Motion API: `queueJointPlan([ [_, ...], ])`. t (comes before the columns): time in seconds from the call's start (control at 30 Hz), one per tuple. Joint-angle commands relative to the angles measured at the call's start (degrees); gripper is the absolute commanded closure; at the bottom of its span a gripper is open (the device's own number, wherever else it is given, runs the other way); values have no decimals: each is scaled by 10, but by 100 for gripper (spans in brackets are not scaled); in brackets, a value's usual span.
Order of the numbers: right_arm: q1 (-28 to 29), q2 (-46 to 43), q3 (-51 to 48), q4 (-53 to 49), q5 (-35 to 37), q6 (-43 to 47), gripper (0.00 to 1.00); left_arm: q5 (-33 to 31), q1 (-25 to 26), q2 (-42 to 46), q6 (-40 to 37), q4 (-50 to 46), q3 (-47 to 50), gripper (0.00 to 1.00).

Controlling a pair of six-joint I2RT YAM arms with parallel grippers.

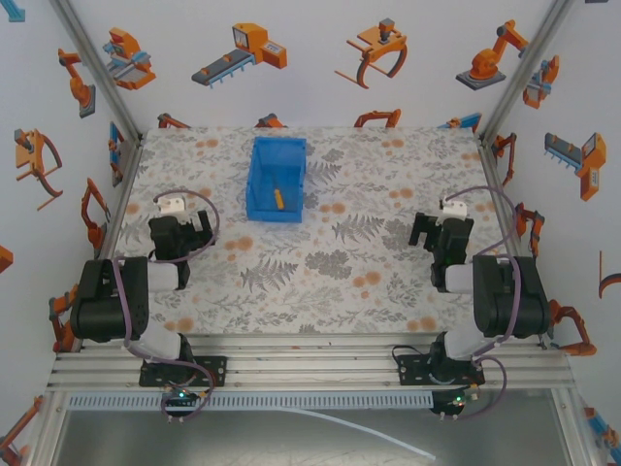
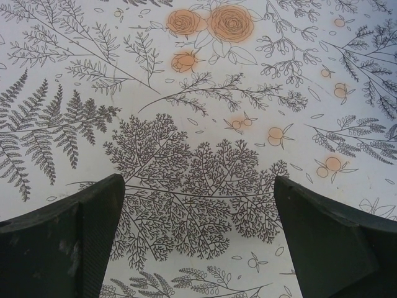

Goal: Put the screwdriver in the bin

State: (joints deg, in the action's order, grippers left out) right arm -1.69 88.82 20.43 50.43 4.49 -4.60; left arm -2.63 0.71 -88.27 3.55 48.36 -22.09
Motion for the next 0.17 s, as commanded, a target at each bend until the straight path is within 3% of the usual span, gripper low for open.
queueJointPlan([
  [0.0, -3, -2, 17, 1, -9, 2, 1, -5, 3, -2, -11, -2, -13, 3],
  [0.13, -3, -3, 16, -2, -9, 4, 1, -8, 3, -2, -12, -2, -13, 3],
])
